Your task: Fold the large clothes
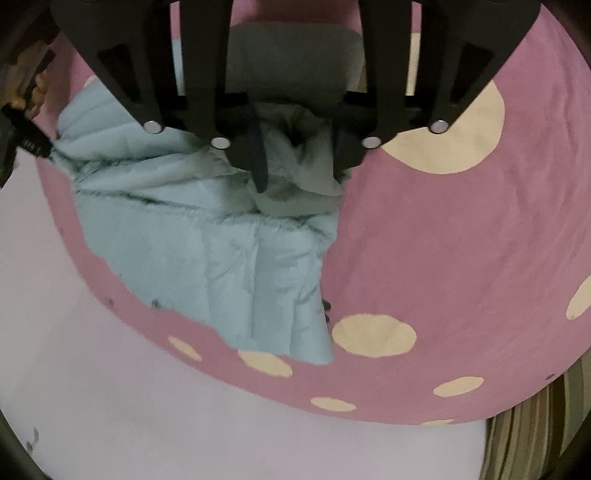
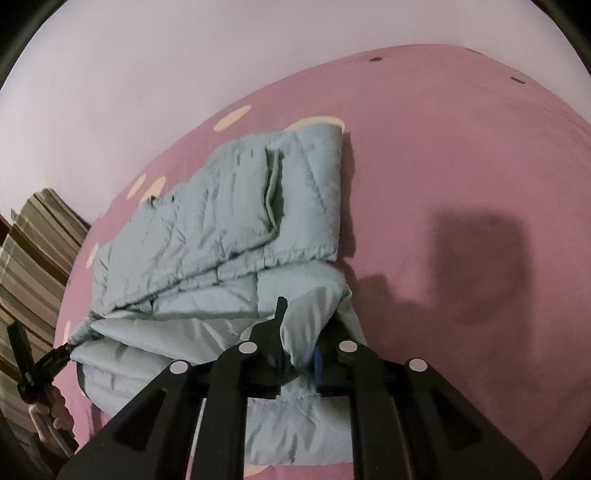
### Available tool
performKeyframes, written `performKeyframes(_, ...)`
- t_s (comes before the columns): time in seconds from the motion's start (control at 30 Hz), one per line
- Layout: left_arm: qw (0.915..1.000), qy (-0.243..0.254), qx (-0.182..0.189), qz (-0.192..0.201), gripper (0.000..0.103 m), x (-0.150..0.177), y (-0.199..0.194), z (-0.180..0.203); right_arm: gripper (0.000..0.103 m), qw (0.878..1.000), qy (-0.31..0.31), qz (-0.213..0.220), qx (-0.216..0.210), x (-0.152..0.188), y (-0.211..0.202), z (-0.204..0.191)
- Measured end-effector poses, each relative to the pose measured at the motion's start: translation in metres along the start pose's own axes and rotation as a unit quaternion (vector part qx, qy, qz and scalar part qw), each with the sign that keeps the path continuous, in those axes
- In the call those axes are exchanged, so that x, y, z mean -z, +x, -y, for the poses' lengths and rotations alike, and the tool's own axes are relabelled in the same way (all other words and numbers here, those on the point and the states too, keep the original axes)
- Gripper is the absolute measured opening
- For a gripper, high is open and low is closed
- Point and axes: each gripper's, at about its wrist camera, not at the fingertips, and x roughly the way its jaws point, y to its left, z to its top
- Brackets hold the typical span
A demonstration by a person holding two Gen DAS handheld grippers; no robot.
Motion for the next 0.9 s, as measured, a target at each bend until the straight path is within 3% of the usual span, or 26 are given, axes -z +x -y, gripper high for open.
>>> performKeyframes(0.07,0.9997,-0.007,-0.01,0.021,0.053,-0.003,-0.011,-0.002,0.019,1.0,0.007,0.013,-0.004,-0.003,-0.008,0.001)
performKeyframes(0.17,0.9989,-0.016,-0.019,0.041,0.054,-0.008,-0.024,-0.009,0.026,0.999,0.014,0.027,-0.009,-0.006,-0.019,0.002)
performKeyframes(0.3,0.9984,-0.022,-0.02,0.048,0.054,-0.002,-0.036,-0.018,0.048,0.998,0.02,0.064,0.003,-0.006,-0.043,0.006)
performKeyframes(0.43,0.9985,-0.027,-0.026,0.041,0.055,0.014,-0.039,-0.031,0.049,0.996,0.017,0.082,0.015,-0.004,-0.06,0.014)
performKeyframes(0.57,0.9989,-0.036,-0.02,0.023,0.057,0.029,-0.032,-0.044,0.049,0.998,-0.001,0.066,0.014,0.004,-0.057,0.019)
performKeyframes(0.9,0.9994,0.033,0.014,-0.002,0.062,0.02,0.0,-0.027,0.056,0.998,-0.062,0.022,-0.004,-0.005,-0.008,0.014)
